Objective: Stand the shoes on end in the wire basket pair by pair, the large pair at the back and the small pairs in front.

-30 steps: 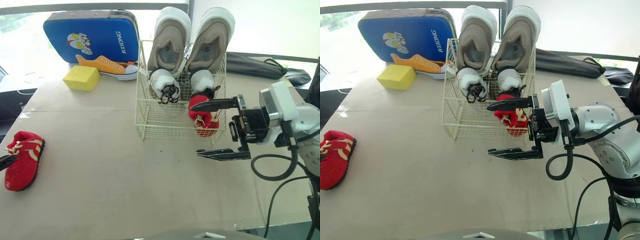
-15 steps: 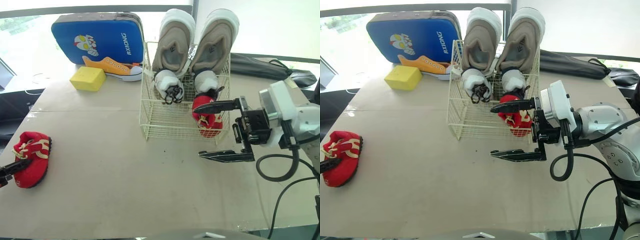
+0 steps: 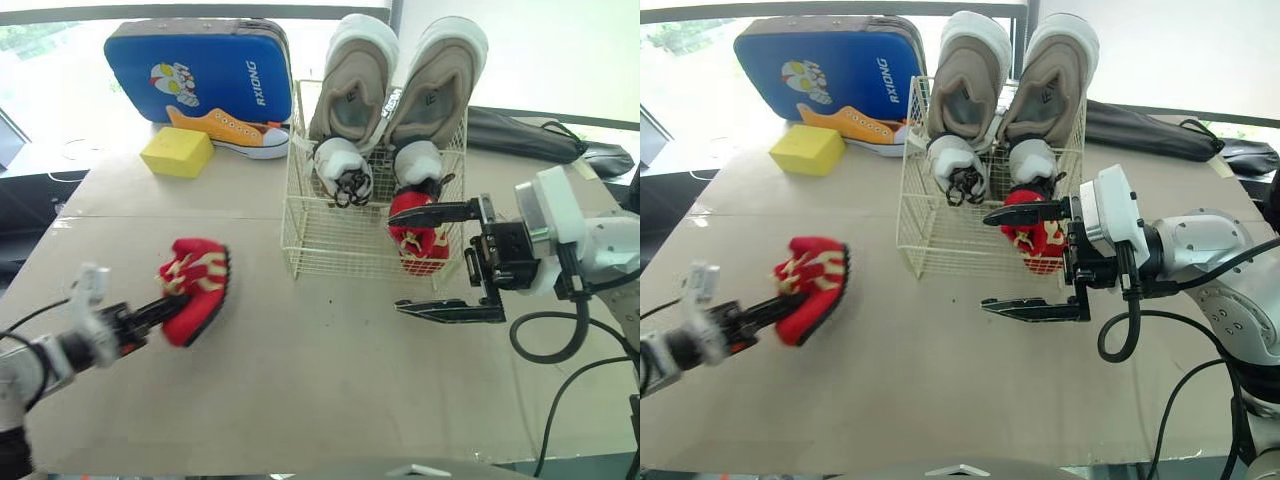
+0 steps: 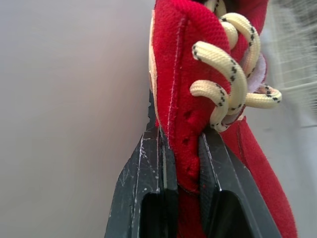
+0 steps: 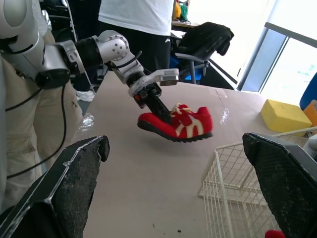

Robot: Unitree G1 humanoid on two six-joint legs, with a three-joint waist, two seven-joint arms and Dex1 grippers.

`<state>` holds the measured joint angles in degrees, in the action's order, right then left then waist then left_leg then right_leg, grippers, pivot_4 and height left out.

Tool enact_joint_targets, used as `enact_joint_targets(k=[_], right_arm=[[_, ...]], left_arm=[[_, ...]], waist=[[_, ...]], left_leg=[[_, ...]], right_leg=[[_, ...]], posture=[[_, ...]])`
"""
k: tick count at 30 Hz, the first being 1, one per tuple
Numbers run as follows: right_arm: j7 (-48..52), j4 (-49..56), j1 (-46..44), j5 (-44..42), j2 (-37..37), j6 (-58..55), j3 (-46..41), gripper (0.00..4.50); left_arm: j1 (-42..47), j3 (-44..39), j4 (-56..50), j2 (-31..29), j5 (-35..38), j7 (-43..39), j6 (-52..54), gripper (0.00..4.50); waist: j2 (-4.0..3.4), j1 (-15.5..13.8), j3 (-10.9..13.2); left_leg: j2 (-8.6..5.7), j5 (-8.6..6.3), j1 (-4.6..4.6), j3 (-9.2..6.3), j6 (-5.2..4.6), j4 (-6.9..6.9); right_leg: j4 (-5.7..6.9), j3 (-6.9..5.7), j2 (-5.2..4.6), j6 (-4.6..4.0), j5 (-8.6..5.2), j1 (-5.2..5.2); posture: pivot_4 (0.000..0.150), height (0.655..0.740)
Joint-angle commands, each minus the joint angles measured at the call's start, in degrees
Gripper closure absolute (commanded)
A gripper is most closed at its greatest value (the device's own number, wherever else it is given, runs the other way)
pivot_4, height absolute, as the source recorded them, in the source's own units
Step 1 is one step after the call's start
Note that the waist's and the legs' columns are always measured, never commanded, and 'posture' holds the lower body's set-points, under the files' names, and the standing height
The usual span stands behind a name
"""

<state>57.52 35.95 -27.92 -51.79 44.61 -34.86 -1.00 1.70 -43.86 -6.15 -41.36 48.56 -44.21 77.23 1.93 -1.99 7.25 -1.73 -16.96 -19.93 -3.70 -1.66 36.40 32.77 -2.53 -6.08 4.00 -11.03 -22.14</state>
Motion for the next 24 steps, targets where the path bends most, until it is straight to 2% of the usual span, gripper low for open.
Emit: enact_joint_targets(k=[1, 4, 7, 9, 11, 14, 17, 20, 24], right_arm=[[-0.4, 0.6, 0.7, 0.1, 0.8, 0.9, -2.8, 0.00], [-1.7, 1.3, 1.8, -0.3, 1.1, 0.5, -4.1, 0.00], [-3.4, 2.4, 3.3, -0.7, 1.8, 0.0, -5.8, 0.00], [-4.7, 3.3, 4.9, -0.4, 2.3, 0.1, -6.9, 0.00], [-6.6, 4.7, 10.3, 1.8, 2.7, 1.1, -10.3, 0.00], [-9.1, 6.3, 15.6, 3.2, 2.8, 1.9, -13.8, 0.00], [-11.4, 9.3, 21.5, 1.8, 2.6, 1.5, -18.9, 0.00], [-12.0, 10.9, 24.7, 0.9, 3.8, 0.8, -22.0, 0.00], [-13.3, 11.5, 27.8, -1.4, 4.4, 0.0, -25.5, 0.00]], left_arm=[[11.0, -7.4, -11.5, 5.5, 15.4, 11.4, 4.0, 4.27], [17.8, -5.6, -16.4, 9.6, 26.5, 20.7, 1.4, 4.27], [22.4, -0.9, -22.5, 13.6, 31.5, 26.5, -6.5, 4.27], [21.5, 4.3, -27.3, 13.9, 23.1, 26.0, -12.9, 4.27], [19.3, 12.7, -31.7, 16.6, 9.7, 24.0, -24.8, 4.27], [15.2, 22.3, -33.3, 16.8, -3.4, 19.5, -38.0, 4.27], [10.4, 31.7, -29.9, 19.1, -18.6, 13.8, -58.3, 4.27], [7.4, 34.6, -26.5, 22.3, -24.3, 14.7, -67.1, 4.27], [5.0, 39.3, -10.6, 26.6, -37.9, 14.5, -92.2, 4.27]], waist=[[0.04, 0.3, 0.0], [0.02, 0.7, 0.0], [0.03, 1.1, 0.0], [0.05, 1.2, 0.0], [-0.04, 1.1, 0.0], [-0.07, 0.5, -0.1], [-0.13, 0.0, 0.0], [-0.26, -0.4, 0.0], [-0.27, -0.7, -0.1]], left_leg=[[0.03, 0.06, 0.02, -0.06, 0.11, 0.00], [0.03, 0.23, 0.07, -0.20, 0.39, 0.00], [-0.05, 0.29, 0.17, -0.18, 0.49, 0.00], [-0.08, 0.31, 0.15, -0.16, 0.52, 0.00], [-0.09, 0.32, 0.18, -0.07, 0.50, -0.04], [-0.11, 0.32, 0.18, 0.04, 0.51, -0.09], [-0.07, 0.30, 0.14, 0.13, 0.48, -0.08], [0.02, 0.15, 0.11, 0.14, 0.20, -0.07], [0.02, 0.21, 0.10, 0.14, -0.19, -0.01]], right_leg=[[0.03, -0.02, 0.07, -0.06, 0.04, 0.00], [0.07, -0.08, 0.10, -0.09, 0.05, 0.09], [0.02, 0.02, 0.06, -0.10, 0.06, 0.26], [-0.03, 0.11, 0.07, -0.12, 0.06, 0.29], [-0.05, 0.17, 0.11, -0.15, 0.06, 0.34], [-0.24, 0.30, 0.11, -0.39, -0.06, 0.43], [-0.46, 0.32, 0.18, -0.51, 0.00, 0.45], [-0.67, 0.31, 0.25, -0.56, 0.04, 0.49], [-0.79, 0.28, 0.26, -0.53, 0.04, 0.52]], posture=[[0.150, 0.7400], [0.150, 0.7400], [0.150, 0.7400], [0.150, 0.7400], [0.150, 0.7400], [0.150, 0.7400], [0.150, 0.7400], [0.150, 0.7400], [0.150, 0.7400]])
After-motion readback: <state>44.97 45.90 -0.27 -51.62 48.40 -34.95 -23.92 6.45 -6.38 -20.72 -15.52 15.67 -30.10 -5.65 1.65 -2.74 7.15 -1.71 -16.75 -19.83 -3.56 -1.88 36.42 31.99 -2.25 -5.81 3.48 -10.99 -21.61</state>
